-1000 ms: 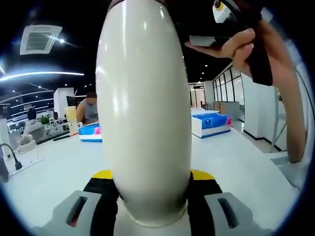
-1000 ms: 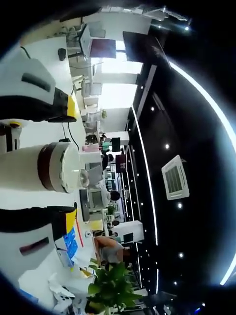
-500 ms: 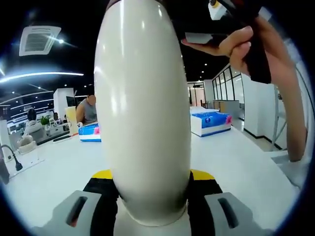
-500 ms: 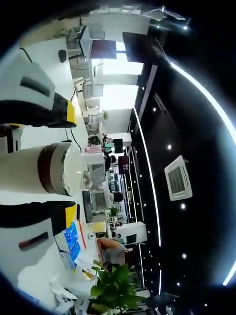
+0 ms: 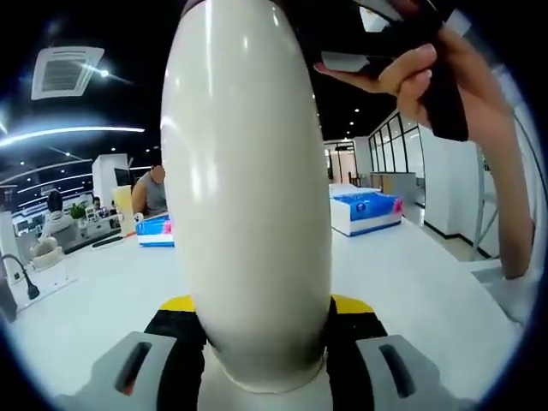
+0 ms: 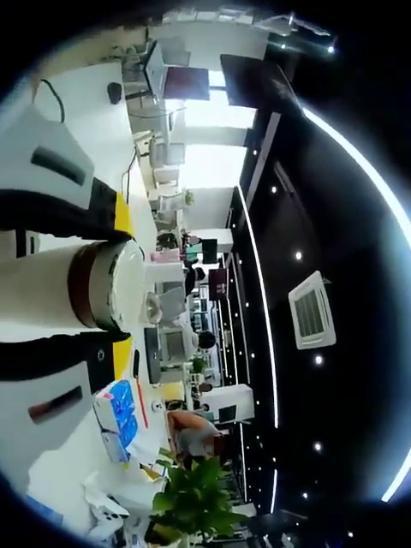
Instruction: Grasp the water cup twist off the cup lid place the cup lid on the table
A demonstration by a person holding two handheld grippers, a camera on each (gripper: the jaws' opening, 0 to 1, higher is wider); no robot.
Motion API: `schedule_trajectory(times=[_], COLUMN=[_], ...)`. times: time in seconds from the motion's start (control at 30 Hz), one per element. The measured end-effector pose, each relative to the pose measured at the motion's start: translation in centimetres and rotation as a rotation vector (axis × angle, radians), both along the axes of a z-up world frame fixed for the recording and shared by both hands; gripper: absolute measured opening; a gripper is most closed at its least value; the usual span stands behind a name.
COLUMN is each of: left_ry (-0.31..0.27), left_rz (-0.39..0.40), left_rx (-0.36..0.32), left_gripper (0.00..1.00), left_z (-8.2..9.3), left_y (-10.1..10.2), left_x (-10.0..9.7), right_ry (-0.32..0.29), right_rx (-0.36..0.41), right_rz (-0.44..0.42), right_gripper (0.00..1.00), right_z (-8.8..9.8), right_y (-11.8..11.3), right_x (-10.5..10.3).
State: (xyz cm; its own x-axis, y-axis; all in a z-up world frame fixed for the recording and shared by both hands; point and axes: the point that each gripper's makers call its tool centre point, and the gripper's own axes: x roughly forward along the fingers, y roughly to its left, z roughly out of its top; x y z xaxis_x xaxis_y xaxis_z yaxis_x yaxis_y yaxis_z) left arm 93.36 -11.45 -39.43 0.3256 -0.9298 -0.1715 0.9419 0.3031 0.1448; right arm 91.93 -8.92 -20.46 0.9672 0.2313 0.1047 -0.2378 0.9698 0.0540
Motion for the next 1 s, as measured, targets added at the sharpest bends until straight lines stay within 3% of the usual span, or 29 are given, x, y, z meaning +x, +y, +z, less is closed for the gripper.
schedule_trajectory(times=[0.23,1.0], left_ry=[0.011,0.014], left_rz=[0.0,0.001], left_rx=[0.0,0.004], left_gripper=[0.56,0.56], left_z=[-0.06,-0.14], left_y=[0.02,0.02], left_x=[0.0,-0.05], right_ry=[-0.029,-0.036], right_rx=[-0.103,-0.115], right_rz=[0.027,0.163], right_gripper=[0.44,0.44], right_z=[0.06,0.07], right_y=[0.4,0.69], right_x=[-0.09,-0.39])
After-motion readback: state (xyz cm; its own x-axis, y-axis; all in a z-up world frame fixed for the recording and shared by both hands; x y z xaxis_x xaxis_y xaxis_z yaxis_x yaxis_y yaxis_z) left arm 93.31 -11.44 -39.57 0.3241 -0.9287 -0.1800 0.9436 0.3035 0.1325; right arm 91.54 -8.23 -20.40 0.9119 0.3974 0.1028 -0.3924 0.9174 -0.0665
